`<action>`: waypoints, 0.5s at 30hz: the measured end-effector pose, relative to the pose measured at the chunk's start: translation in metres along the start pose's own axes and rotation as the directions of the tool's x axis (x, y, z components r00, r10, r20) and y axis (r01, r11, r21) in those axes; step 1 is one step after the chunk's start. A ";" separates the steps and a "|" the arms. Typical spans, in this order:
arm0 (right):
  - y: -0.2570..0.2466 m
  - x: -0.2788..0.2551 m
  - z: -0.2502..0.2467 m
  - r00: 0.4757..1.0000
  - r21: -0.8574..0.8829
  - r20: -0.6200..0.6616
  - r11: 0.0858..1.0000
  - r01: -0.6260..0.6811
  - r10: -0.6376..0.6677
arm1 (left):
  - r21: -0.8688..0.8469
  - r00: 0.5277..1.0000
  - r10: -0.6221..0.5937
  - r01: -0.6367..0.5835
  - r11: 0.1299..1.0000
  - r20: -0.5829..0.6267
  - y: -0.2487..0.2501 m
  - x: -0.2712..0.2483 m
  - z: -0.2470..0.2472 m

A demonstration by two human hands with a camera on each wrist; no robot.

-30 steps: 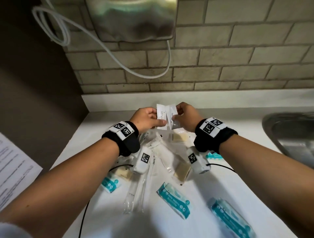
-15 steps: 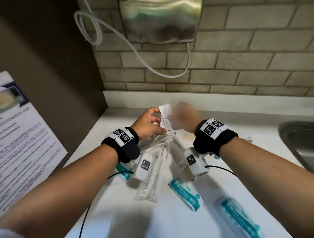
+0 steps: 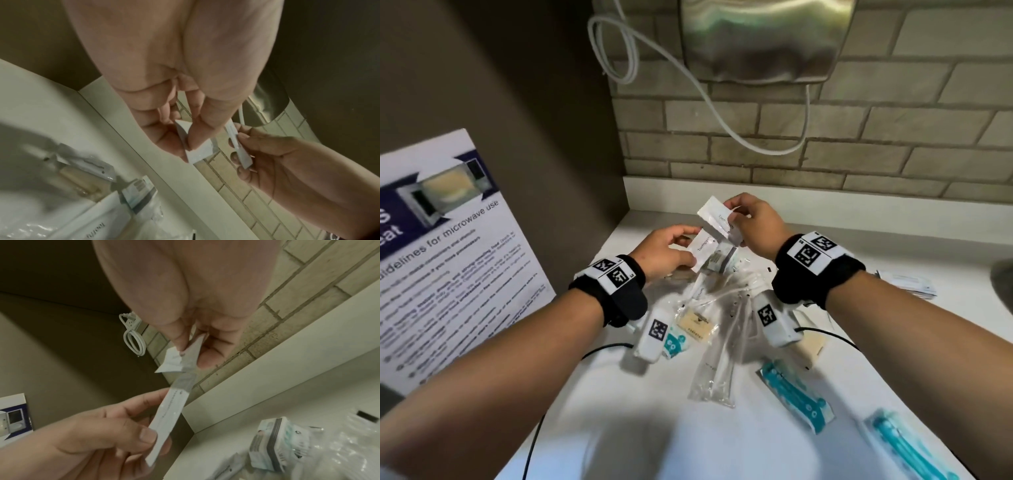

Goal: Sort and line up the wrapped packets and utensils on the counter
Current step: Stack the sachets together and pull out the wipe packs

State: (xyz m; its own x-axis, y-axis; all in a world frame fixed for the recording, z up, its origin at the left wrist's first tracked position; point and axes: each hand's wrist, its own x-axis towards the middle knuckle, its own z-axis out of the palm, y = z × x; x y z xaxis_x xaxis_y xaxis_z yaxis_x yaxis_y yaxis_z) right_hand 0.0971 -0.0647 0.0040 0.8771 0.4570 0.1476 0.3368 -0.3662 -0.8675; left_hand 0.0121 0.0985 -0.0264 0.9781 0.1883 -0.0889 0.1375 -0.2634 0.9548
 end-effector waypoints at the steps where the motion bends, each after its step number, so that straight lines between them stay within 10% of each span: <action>1: -0.001 -0.001 0.002 0.999 0.023 0.035 1.000 -0.002 0.001 | 0.018 1.000 -0.006 0.007 1.000 -0.007 -0.002 0.000 -0.004; 15: -0.021 0.008 0.039 0.997 -0.211 -0.020 0.975 0.064 -0.070 | -0.172 0.996 0.040 -0.053 0.984 -0.079 0.000 0.006 -0.048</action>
State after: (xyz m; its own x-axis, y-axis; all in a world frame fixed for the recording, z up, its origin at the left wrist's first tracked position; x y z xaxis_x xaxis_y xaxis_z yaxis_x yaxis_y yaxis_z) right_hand 0.0840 -0.0218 0.0047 0.8583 0.4650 0.2171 0.4565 -0.4988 -0.7368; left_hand 0.0106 0.1455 -0.0135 0.9674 0.2517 -0.0281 0.0564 -0.1062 0.9927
